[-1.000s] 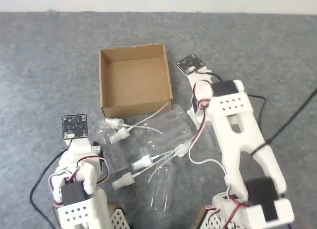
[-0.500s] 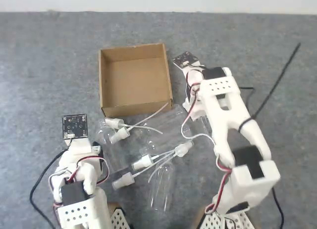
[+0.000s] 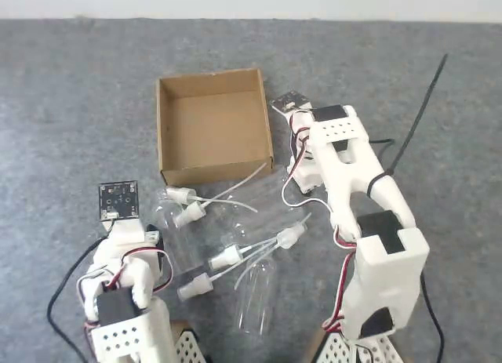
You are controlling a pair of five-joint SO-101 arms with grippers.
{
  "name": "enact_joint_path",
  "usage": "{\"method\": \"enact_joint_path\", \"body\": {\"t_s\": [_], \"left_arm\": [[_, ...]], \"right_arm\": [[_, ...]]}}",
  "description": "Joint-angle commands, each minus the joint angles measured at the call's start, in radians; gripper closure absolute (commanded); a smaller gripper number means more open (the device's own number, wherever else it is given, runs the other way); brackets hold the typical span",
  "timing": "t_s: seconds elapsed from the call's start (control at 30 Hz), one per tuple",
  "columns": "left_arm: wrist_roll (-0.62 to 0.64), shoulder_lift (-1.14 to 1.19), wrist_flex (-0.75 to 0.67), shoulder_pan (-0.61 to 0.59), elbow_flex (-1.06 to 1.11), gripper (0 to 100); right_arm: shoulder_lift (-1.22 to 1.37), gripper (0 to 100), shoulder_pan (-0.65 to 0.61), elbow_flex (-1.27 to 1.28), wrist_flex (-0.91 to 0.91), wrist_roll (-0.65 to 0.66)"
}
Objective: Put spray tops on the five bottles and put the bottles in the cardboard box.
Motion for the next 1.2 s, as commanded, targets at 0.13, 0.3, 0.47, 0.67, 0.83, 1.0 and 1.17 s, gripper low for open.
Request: {"method": "enact_joint_path", "body": {"t_s": [0.13, 0.3, 0.47, 0.67, 0.83, 1.0, 1.17], "left_arm": [[-0.005, 0.006, 0.000, -0.002, -0.013, 89], [-0.005, 0.006, 0.000, -0.002, -0.013, 89], [-0.005, 0.006, 0.000, -0.002, -0.013, 89], [-0.005, 0.006, 0.000, -0.002, -0.013, 89], [-0.005, 0.006, 0.000, -0.002, -0.013, 89], [-0.005, 0.006, 0.000, -0.002, -0.013, 89], [-0.005, 0.006, 0.000, -0.002, -0.013, 89]], "right_arm": [[-0.024, 76.8, 0.042, -0.054, 0.033, -0.002], [-0.024, 76.7, 0.039, -0.054, 0.044, 0.000], [-0.024, 76.7, 0.045, -0.051, 0.047, 0.000], [-0.022, 72.3, 0.045, -0.049, 0.091, -0.005], [-0.022, 75.7, 0.047, -0.049, 0.099, 0.000], [-0.021, 77.2, 0.045, -0.049, 0.102, -0.002], [0.007, 78.4, 0.044, -0.048, 0.094, -0.008]]}}
